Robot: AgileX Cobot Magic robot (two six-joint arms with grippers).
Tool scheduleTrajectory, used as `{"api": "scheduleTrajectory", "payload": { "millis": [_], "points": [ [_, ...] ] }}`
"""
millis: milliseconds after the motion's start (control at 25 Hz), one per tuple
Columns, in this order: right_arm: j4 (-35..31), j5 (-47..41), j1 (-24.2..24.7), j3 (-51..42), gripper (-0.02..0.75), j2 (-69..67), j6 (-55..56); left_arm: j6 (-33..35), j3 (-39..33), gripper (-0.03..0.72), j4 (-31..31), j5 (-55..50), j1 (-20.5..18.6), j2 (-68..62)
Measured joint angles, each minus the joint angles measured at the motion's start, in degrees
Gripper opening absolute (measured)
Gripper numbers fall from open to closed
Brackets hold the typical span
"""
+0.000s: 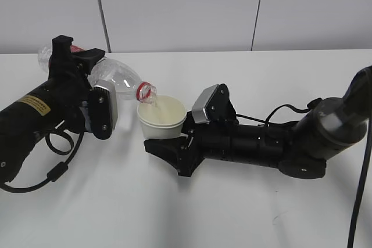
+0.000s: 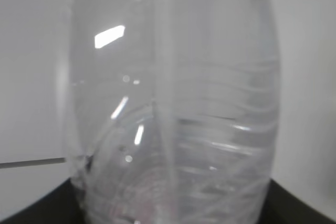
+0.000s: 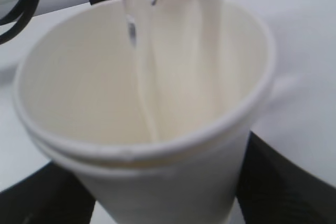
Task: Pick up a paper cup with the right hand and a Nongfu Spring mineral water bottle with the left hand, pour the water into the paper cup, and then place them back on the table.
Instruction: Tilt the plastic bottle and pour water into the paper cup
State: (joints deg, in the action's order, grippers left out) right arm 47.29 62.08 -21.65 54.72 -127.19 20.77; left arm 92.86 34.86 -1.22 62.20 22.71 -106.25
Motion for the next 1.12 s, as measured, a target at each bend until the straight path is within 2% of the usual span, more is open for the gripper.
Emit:
{"api": "scheduleTrajectory", "payload": {
  "millis": [1120],
  "points": [
    [1.6,-2.9,0.0,0.0,0.538,0.0,0.0,2.0,0.0,0.386,-0.5,0.1,0.0,0.0]
  ]
}}
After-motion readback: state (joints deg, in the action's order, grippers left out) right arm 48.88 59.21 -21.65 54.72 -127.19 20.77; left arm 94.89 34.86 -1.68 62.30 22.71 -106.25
